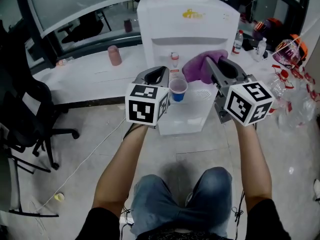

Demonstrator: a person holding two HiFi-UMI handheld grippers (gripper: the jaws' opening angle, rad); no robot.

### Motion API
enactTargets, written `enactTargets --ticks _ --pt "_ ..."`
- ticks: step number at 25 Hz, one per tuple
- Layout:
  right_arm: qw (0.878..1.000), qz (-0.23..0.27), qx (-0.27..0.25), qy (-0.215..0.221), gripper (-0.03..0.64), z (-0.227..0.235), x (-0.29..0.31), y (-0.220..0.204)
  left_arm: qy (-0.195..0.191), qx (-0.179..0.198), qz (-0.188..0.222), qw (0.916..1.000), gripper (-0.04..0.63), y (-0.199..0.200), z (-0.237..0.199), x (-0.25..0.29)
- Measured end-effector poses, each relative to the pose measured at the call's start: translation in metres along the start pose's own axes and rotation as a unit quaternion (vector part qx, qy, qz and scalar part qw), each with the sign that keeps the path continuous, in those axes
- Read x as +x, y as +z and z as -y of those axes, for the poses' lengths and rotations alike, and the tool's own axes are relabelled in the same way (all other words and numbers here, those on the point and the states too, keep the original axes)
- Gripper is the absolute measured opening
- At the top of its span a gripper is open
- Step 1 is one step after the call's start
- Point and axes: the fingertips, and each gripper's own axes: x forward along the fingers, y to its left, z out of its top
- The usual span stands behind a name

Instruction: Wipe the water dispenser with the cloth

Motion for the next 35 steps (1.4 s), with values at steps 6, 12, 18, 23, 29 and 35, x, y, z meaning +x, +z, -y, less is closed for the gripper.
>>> enactTargets --ticks 6,12,18,23,29,35 --pt "0.999 0.031 0.007 0.041 0.032 -0.037 0.027 0.035 0.018 0.001 0.007 0.9998 0.026 0.006 -0.017 -0.017" --pt "0.996 0.042 0.016 0.079 0.032 -0.071 0.064 0.056 0.036 -0.012 0.012 0.9992 0.026 0.011 -0.036 -0.031" --pt "0.994 0.046 0.024 0.093 0.032 -0.1 0.108 0.071 0.062 -0.022 0.014 0.9977 0.026 0.011 -0.056 -0.052" --pt "0.994 0.041 0.024 0.097 0.032 -0.112 0.127 0.064 0.09 -0.021 0.02 0.9955 0.026 0.012 -0.073 -0.072" --pt "0.995 0.034 0.032 0.093 0.032 -0.116 0.137 0.048 0.104 -0.022 0.01 0.9943 0.026 -0.001 -0.085 -0.081" --pt "0.995 0.019 0.038 0.096 0.032 -0.12 0.136 0.028 0.098 -0.02 0.008 0.995 0.026 -0.008 -0.078 -0.077"
